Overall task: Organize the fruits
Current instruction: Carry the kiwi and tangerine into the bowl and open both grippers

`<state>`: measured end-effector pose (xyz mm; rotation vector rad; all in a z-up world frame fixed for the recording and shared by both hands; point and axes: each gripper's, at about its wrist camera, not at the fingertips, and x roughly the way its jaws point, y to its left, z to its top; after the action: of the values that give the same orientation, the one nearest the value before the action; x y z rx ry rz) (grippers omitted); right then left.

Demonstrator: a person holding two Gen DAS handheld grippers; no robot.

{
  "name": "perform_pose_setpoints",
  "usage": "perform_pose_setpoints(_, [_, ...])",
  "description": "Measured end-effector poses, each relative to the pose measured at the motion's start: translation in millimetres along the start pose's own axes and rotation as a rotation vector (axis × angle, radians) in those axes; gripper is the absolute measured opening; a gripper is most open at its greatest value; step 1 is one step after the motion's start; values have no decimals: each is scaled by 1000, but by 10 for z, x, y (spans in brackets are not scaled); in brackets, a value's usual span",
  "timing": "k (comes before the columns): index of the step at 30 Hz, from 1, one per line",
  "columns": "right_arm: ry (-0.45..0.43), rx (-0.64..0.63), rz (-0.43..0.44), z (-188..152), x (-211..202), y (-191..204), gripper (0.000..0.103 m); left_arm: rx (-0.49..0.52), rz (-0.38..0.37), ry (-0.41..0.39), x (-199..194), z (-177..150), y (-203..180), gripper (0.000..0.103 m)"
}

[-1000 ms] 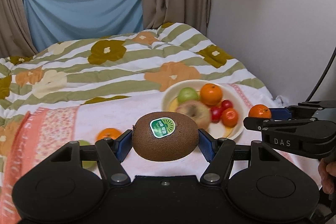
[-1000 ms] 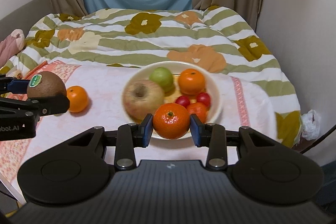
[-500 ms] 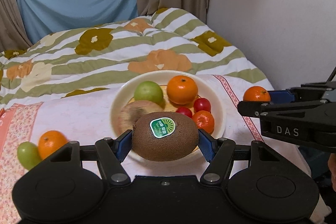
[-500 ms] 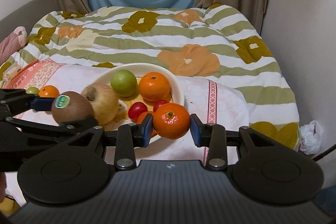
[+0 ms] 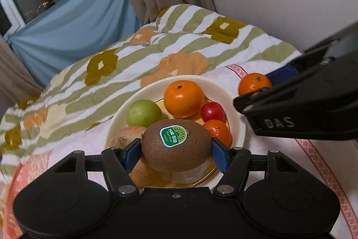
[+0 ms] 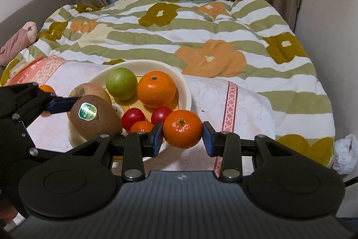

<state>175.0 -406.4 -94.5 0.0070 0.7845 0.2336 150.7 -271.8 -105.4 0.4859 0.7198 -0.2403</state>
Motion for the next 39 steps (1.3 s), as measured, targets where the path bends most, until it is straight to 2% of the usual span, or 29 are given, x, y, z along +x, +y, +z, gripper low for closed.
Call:
perform_pose_setpoints(3, [5,-2,5,7,31,-15,52,12,2,4,19,8,-27,73])
perform_pose_setpoints(5, [6,-4,7,23,38,-13,52,10,-13,10,29,24,-33,80])
perform_pose_setpoints(13, [0,-27,16,129,26,-8,52,-78,-22,-17,-82,94,137,88])
perform_pose_setpoints(26, [-5,-92,105,397,216,268,52,-329,-56,18,-134,-3,710,89])
perform_pose_setpoints(39, [23,-129,171,431,480,504,53,-391,3,41,-200,-179,891,89])
